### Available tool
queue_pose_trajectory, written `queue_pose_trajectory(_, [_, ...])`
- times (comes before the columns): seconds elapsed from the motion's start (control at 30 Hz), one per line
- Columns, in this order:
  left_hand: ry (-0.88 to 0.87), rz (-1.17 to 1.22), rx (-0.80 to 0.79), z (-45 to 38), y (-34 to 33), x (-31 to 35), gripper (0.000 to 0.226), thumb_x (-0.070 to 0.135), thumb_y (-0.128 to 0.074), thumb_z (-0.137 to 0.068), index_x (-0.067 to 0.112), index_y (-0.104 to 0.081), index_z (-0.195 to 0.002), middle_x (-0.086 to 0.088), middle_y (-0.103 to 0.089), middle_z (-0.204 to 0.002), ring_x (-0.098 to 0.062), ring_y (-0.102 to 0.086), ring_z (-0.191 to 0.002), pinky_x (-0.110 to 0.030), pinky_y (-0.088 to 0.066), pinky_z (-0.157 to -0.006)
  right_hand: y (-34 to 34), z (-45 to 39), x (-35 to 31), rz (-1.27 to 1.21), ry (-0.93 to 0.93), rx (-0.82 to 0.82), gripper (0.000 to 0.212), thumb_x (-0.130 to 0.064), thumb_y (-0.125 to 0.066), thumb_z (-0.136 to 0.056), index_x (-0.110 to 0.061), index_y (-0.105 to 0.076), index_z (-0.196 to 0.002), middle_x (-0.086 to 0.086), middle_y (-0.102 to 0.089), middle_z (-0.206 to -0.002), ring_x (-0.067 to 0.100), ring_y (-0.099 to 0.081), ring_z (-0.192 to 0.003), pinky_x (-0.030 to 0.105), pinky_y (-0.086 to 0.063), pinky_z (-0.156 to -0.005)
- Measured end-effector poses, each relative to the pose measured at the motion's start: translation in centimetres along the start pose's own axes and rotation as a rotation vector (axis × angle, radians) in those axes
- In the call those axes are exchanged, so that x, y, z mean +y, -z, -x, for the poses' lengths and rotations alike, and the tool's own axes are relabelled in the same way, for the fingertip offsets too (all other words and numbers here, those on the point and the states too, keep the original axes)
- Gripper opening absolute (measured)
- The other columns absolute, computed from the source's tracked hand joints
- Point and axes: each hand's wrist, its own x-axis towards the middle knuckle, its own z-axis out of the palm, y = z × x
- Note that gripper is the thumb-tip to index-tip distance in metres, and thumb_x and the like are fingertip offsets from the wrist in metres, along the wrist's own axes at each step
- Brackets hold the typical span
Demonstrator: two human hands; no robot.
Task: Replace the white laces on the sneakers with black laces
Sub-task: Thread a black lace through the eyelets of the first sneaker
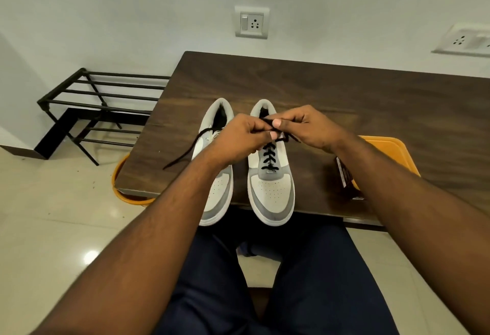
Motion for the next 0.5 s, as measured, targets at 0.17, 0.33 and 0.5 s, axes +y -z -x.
queue_pose_trajectory(0.17, [0.016,0.031,0.146,0.2,-0.2,-0.8,0.007,0.017,-0.071,-0.088,0.012,-0.075,-0.088,0.006,-0.064,-0.062,-0.003,-0.058,-0.059,-0.018,-0.046,-0.061,-0.1,0.2,-0.1,-0.044,-0.006,0.027,0.019,-0.016,-0.066,-0.090,-0.009,-0.074,-0.106,0.001,-0.076,-0.093,0.008,-0.070,-0.085,0.018,-0.051,-0.072])
queue_pose_trajectory(0.33, [-0.174,-0.137,0.291,0.5,-0.3,-2.0,0.015,0.001,-0.065,-0.087,0.014,-0.058,-0.089,0.005,-0.057,-0.078,0.000,-0.056,-0.072,-0.015,-0.046,-0.067,0.6,0.3,-0.3,0.207,-0.041,0.058,0.010,-0.021,-0.072,-0.085,-0.018,-0.077,-0.093,-0.006,-0.075,-0.080,0.006,-0.069,-0.074,0.017,-0.054,-0.066])
queue_pose_trajectory(0.5, [-0.251,-0.751,0.424,-0.4,-2.3,-3.8,0.014,0.011,-0.064,-0.089,0.014,-0.074,-0.097,-0.009,-0.060,-0.088,-0.029,-0.057,-0.081,-0.037,-0.046,-0.069,0.2,-0.1,-0.9,0.385,-0.118,0.184,0.041,-0.035,-0.064,-0.091,-0.006,-0.066,-0.062,0.015,-0.067,-0.066,0.014,-0.052,-0.052,0.025,-0.044,-0.054])
